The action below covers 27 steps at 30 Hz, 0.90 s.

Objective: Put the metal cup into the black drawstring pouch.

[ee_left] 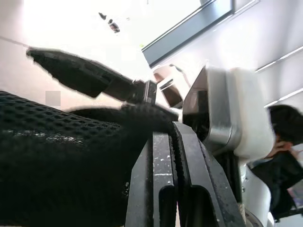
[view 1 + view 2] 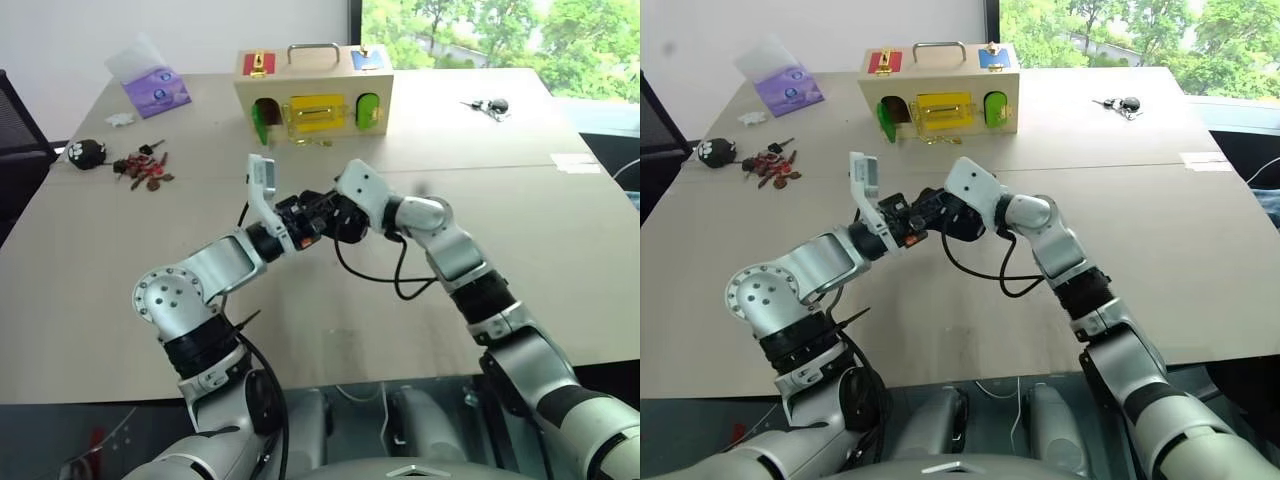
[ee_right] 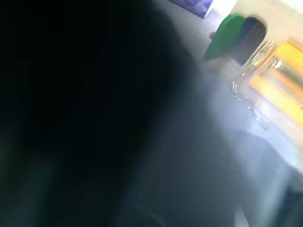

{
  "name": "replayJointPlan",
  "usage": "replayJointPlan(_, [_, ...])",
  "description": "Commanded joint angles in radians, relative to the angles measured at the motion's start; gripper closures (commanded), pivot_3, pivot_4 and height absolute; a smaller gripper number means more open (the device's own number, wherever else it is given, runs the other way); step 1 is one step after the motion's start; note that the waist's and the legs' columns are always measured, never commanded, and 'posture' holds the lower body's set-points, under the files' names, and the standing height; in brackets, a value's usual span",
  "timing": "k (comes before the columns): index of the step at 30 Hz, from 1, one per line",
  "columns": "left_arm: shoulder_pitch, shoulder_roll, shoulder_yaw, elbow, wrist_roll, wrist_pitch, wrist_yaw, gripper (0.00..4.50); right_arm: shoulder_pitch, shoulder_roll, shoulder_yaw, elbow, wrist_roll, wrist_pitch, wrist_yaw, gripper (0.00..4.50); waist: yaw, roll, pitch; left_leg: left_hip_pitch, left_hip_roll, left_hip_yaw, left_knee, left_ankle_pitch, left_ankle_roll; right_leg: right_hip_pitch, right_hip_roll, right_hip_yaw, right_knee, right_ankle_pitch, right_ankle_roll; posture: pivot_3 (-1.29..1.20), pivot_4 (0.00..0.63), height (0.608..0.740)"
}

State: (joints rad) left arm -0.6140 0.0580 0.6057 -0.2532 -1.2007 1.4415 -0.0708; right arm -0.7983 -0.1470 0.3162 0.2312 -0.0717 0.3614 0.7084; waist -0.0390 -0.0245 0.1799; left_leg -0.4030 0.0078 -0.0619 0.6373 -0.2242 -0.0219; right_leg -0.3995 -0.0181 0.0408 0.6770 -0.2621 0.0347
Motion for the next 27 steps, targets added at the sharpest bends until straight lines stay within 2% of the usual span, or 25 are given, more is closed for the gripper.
replayJointPlan(1, [-0.001, 0.052, -0.012, 0.017, -0.069, -0.044, -0.02, 4.5, 0.003, -0.045, -0.05, -0.191, 0.07, 0.128, 0.053, 0.1, 0.001, 0.0, 0.0, 0.0, 0.0, 0.0, 0.0, 0.0, 0.0, 0.0, 0.0, 0.0, 0.0, 0.0, 0.0, 0.0, 0.15, 0.74])
replayJointPlan(7, [0.026, 0.162, -0.074, 0.063, -0.053, -0.121, -0.108, 4.5, 0.038, -0.126, -0.087, -0.44, 0.156, 0.349, 0.076, 0.04, 0.002, 0.0, 0.0, 0.0, 0.0, 0.0, 0.0, 0.0, 0.0, -0.001, 0.0, 0.0, 0.0, 0.0, 0.0, 0.0, 0.15, 0.74])
replayJointPlan(11, [0.035, 0.234, -0.114, 0.102, -0.031, -0.158, -0.168, 4.5, 0.057, -0.153, -0.125, -0.525, 0.2, 0.442, 0.043, 0.04, 0.003, 0.0, 0.0, 0.0, -0.001, 0.0, 0.0, 0.0, 0.0, -0.001, 0.0, 0.0, 0.0, 0.0, 0.0, 0.0, 0.15, 0.74])
replayJointPlan(13, [0.045, 0.284, -0.154, 0.101, 0.001, -0.18, -0.227, 4.5, 0.065, -0.147, -0.161, -0.534, 0.199, 0.483, -0.016, 0.04, 0.002, 0.0, 0.0, 0.0, -0.001, 0.0, 0.0, 0.0, 0.0, -0.001, 0.0, 0.0, 0.0, 0.0, 0.0, 0.0, 0.15, 0.74])
replayJointPlan(16, [0.052, 0.324, -0.173, 0.11, 0.003, -0.201, -0.273, 4.5, 0.103, -0.165, -0.168, -0.544, 0.219, 0.478, -0.027, 0.04, 0.002, 0.0, 0.0, 0.0, -0.001, 0.0, -0.001, 0.0, 0.0, -0.001, 0.0, 0.0, 0.0, 0.0, 0.0, 0.0, 0.15, 0.74])
replayJointPlan(21, [0.063, 0.378, -0.191, 0.118, 0.016, -0.223, -0.32, 4.5, 0.174, -0.211, -0.099, -0.474, 0.17, 0.368, -0.037, 0.04, 0.0, 0.0, 0.0, -0.001, -0.001, 0.001, -0.001, 0.0, 0.001, -0.002, 0.0, 0.0, -0.001, 0.0, 0.0, 0.0, 0.15, 0.74])
replayJointPlan(27, [0.086, 0.401, -0.204, 0.075, -0.003, -0.232, -0.315, 4.5, 0.196, -0.128, -0.068, -0.284, 0.147, 0.252, -0.102, 0.04, -0.003, 0.0, 0.0, -0.001, 0.0, 0.002, -0.001, 0.0, 0.001, -0.002, 0.001, 0.001, 0.0, 0.0, 0.0, 0.0, 0.15, 0.74])
